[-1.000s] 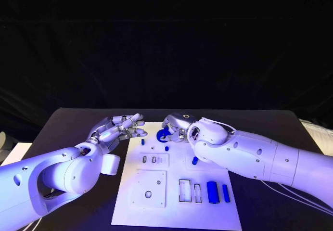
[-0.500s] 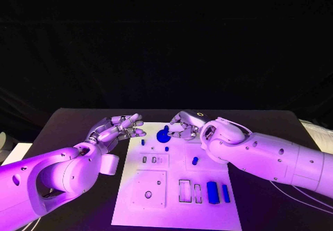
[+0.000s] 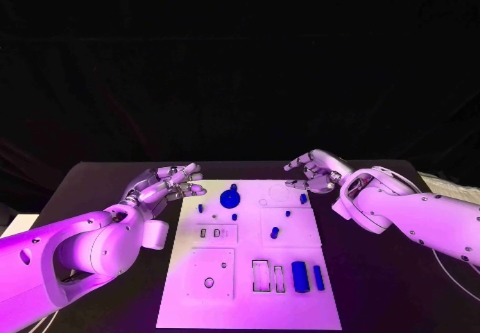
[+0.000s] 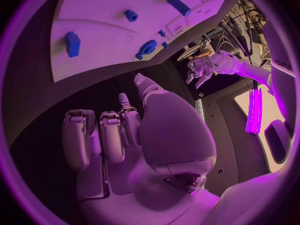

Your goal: Assemble the parts on the task board

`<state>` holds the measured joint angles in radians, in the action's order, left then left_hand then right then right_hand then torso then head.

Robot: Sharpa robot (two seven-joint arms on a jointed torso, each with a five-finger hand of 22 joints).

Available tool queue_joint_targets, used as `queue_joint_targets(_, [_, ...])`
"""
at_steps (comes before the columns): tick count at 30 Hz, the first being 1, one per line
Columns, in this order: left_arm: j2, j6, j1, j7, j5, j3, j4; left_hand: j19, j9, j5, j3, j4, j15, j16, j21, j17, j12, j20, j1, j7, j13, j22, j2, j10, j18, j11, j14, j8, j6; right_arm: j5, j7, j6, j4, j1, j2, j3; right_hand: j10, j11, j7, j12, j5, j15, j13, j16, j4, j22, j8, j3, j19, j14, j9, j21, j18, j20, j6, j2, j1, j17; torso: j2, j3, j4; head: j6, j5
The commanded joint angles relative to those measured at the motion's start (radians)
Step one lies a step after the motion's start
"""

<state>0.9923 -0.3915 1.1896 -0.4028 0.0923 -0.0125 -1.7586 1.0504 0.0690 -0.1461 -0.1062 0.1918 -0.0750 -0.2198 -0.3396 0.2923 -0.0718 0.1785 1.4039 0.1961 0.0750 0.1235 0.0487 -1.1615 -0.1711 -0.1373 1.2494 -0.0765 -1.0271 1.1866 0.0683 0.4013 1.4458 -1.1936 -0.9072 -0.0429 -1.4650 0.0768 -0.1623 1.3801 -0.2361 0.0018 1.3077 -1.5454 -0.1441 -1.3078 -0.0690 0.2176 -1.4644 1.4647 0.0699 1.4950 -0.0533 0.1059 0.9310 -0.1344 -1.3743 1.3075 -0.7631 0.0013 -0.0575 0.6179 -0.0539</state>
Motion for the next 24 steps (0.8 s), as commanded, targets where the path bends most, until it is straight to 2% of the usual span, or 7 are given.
queue_joint_targets(1, [-0.007,0.030,0.000,-0.005,0.001,0.000,0.006,0.002,0.000,0.005,0.001,-0.006,0.000,0.003,0.004,0.001,0.006,0.005,0.010,0.005,-0.001,-0.001,-0.002,0.008,-0.011,0.001,-0.007,0.005,0.000,-0.110,0.090,-0.031,-0.009,0.008,-0.021,0.000,0.003,-0.003,-0.002,-0.003,0.002,-0.003,0.113,0.006,0.008,-0.083,0.004,-0.003,-0.014,0.090,-0.002,-0.004,0.015,-0.003,-0.003,-0.004,-0.008,0.190,0.007,0.0069,0.0083,0.001,-0.006])
queue_joint_targets(7, [-0.014,0.034,-0.001,-0.005,0.001,-0.001,0.017,0.002,0.000,0.005,0.001,-0.006,0.000,0.003,0.004,0.001,0.006,0.005,0.010,0.005,-0.001,-0.001,-0.002,0.008,-0.011,0.001,-0.007,0.005,0.000,-0.113,0.099,-0.040,-0.045,0.030,-0.037,0.000,0.003,-0.003,-0.002,-0.003,0.007,-0.003,0.113,0.006,0.014,-0.084,0.004,-0.008,-0.015,0.090,-0.002,-0.004,0.015,-0.003,-0.004,-0.009,-0.009,0.191,0.008,0.0128,0.0152,0.005,-0.002])
queue_joint_targets(9, [-0.015,0.034,-0.001,-0.005,0.001,-0.001,0.019,0.002,0.000,0.005,0.001,-0.006,0.000,0.003,0.004,0.001,0.006,0.005,0.010,0.005,-0.001,-0.001,-0.002,0.008,-0.011,0.001,-0.007,0.005,0.000,-0.111,0.100,-0.044,-0.056,0.036,-0.036,0.000,0.002,-0.003,-0.002,-0.003,0.008,-0.003,0.113,0.006,0.016,-0.084,0.004,-0.009,-0.015,0.090,-0.002,-0.003,0.015,-0.003,-0.004,-0.010,-0.010,0.192,0.007,0.0135,0.0140,0.006,-0.003])
queue_joint_targets(10, [-0.016,0.034,-0.001,-0.005,0.001,-0.001,0.021,0.002,0.000,0.005,0.001,-0.006,0.000,0.003,0.004,0.001,0.006,0.005,0.010,0.005,-0.001,-0.001,-0.002,0.008,-0.011,0.001,-0.007,0.005,0.000,-0.108,0.100,-0.046,-0.060,0.040,-0.036,0.000,0.002,-0.003,-0.002,-0.003,0.009,-0.003,0.113,0.005,0.016,-0.084,0.004,-0.010,-0.015,0.091,-0.002,-0.003,0.015,-0.003,-0.004,-0.010,-0.010,0.193,0.007,0.0109,0.0109,0.008,-0.007])
queue_joint_targets(12, [-0.018,0.035,-0.001,-0.005,0.001,-0.001,0.024,0.002,0.000,0.005,0.001,-0.006,0.000,0.003,0.004,0.001,0.006,0.005,0.010,0.005,-0.001,-0.001,-0.002,0.008,-0.011,0.001,-0.007,0.005,0.000,-0.100,0.100,-0.049,-0.065,0.050,-0.037,0.000,0.002,-0.003,-0.001,-0.002,0.010,-0.003,0.114,0.005,0.018,-0.085,0.003,-0.011,-0.015,0.091,-0.001,-0.003,0.015,-0.003,-0.003,-0.010,-0.010,0.193,0.006,0.0107,0.0089,0.009,-0.010])
queue_joint_targets(17, [-0.019,0.034,-0.002,-0.005,0.001,-0.002,0.029,0.002,0.000,0.005,0.001,-0.006,0.000,0.003,0.004,0.001,0.006,0.005,0.010,0.005,-0.001,-0.001,-0.002,0.008,-0.011,0.001,-0.007,0.005,0.000,-0.087,0.102,-0.051,-0.072,0.072,-0.038,0.000,0.001,-0.003,-0.001,-0.002,0.010,-0.003,0.114,0.005,0.019,-0.085,0.003,-0.011,-0.016,0.091,-0.001,-0.003,0.015,-0.003,-0.002,-0.010,-0.011,0.194,0.004,0.0161,0.0102,0.010,-0.008])
queue_joint_targets(24, [-0.022,0.035,-0.002,-0.005,0.001,-0.002,0.034,0.002,0.000,0.005,0.001,-0.006,0.000,0.003,0.004,0.001,0.006,0.005,0.010,0.005,-0.001,-0.001,-0.002,0.008,-0.011,0.001,-0.007,0.005,0.000,-0.080,0.102,-0.053,-0.097,0.083,-0.027,0.000,0.000,-0.004,0.000,0.000,0.011,-0.004,0.115,0.004,0.023,-0.085,0.001,-0.011,-0.015,0.091,0.000,-0.003,0.015,-0.003,0.002,-0.007,-0.014,0.196,0.005,0.0139,0.0081,0.013,-0.011])
